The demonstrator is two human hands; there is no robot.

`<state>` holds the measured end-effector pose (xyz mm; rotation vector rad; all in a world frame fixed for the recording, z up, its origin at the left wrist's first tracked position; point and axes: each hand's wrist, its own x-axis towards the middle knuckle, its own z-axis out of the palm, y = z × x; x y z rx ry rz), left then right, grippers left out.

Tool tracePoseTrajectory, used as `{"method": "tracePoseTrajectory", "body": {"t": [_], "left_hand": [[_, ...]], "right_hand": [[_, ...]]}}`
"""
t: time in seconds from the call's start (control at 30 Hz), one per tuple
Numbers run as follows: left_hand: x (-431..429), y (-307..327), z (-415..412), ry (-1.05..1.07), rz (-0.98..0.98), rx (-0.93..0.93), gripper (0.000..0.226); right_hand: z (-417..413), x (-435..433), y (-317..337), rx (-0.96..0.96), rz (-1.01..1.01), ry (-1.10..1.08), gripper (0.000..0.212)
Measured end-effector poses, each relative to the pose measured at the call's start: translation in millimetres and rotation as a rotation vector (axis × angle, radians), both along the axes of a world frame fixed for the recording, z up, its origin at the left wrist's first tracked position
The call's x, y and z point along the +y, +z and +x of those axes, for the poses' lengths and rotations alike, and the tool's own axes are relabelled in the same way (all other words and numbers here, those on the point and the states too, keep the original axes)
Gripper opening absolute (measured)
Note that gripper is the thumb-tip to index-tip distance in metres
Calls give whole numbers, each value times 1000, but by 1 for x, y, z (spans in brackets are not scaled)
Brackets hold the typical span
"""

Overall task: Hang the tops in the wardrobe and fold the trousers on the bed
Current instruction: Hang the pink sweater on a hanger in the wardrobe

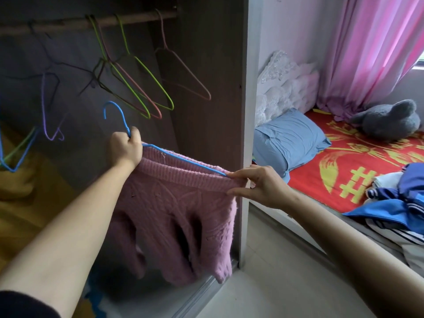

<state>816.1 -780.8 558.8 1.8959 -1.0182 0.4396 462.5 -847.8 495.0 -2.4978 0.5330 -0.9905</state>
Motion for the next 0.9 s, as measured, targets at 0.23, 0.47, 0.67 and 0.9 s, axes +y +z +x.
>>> {"method": "tracePoseTrajectory", "body": {"t": [0.23,0.47,0.67,0.9], "left_hand": [[-5,5,-22,-150,183,-231,65],[-5,4,-61,-208,249,-341,56],[-5,1,-95,-253,148,-145,70],[14,-7,-71,-628,398,111,58]], "right_hand": [[-2,-8,4,318,-476,48,23],[22,-14,37,227,-385,-80,20],[63,5,25,343,-192,-92,34],[62,-15,16,104,-98,-168,19]]}}
